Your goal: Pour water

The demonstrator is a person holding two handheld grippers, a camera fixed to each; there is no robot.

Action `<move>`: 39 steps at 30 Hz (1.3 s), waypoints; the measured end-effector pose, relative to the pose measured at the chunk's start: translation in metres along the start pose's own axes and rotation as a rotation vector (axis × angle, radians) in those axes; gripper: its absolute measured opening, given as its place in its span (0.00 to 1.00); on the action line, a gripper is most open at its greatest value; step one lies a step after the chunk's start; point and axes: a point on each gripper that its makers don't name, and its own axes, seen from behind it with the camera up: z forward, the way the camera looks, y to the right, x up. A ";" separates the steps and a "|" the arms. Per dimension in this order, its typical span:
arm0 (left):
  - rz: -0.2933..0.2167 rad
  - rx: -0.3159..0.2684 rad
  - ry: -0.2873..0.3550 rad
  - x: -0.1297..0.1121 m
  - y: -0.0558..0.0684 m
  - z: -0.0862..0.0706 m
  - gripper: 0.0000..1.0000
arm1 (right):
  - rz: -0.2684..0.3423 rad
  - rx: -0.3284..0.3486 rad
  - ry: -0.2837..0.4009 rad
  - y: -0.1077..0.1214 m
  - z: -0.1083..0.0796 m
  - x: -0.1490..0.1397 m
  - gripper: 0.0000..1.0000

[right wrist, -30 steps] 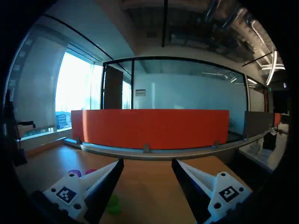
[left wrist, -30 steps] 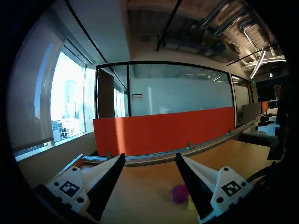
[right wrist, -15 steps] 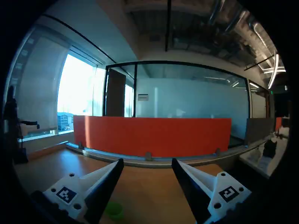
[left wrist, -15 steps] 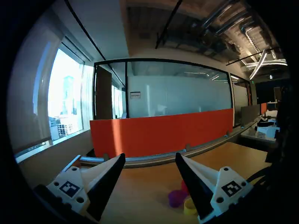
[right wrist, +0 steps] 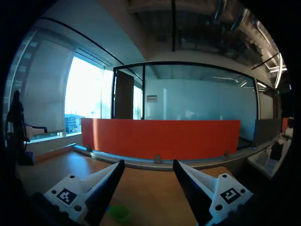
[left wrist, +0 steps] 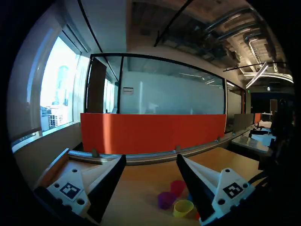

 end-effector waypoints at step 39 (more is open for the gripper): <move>0.073 -0.436 -0.089 -0.024 0.068 0.014 0.99 | -0.126 0.530 -0.151 -0.101 -0.002 -0.030 1.00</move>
